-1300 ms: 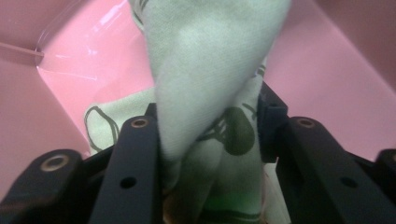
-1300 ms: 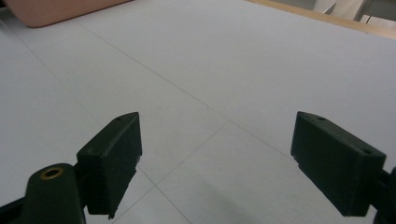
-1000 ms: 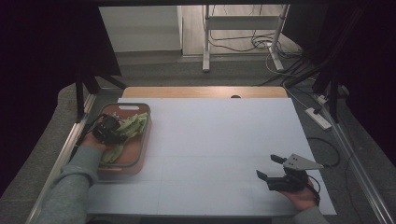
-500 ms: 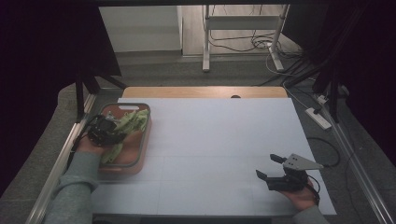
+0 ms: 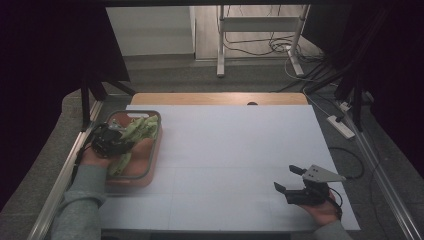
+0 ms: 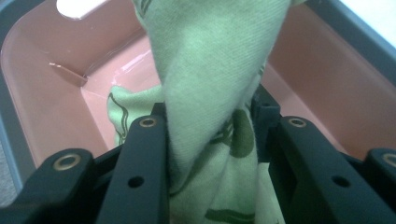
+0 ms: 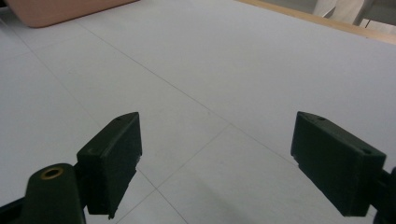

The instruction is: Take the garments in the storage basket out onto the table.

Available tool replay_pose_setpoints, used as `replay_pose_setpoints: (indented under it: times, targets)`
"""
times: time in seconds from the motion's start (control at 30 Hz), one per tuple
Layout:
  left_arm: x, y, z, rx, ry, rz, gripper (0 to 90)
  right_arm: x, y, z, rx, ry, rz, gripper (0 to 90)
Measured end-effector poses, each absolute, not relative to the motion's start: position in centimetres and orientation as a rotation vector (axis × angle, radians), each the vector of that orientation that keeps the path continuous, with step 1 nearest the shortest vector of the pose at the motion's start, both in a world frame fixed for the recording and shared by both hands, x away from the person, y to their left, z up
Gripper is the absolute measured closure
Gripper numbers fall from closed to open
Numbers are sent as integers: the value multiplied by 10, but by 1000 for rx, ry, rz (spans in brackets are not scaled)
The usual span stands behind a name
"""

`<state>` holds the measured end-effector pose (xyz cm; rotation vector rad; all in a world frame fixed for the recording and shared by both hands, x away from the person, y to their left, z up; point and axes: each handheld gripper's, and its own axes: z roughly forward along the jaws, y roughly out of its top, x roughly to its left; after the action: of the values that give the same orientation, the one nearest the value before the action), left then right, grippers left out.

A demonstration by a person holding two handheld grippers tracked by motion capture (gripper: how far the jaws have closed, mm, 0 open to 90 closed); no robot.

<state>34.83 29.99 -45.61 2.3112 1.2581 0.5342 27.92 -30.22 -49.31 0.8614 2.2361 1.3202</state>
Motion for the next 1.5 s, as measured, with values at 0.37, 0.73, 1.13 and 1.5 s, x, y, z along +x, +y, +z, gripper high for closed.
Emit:
replay_pose_setpoints:
  times: [0.37, 0.73, 1.13, 1.5]
  targets:
    - [342, 305, -452, 2230, 1277, 556, 670, 279, -302, -493, 855, 2236, 1318, 170]
    - [335, 306, -441, 2141, 1264, 588, 671, 278, -302, -493, 855, 2236, 1317, 170]
    - [332, 309, -433, 2008, 1260, 558, 670, 278, -302, -493, 857, 2234, 1316, 170]
    - [326, 306, -423, 1957, 1240, 592, 669, 278, -302, -493, 856, 2233, 1316, 170]
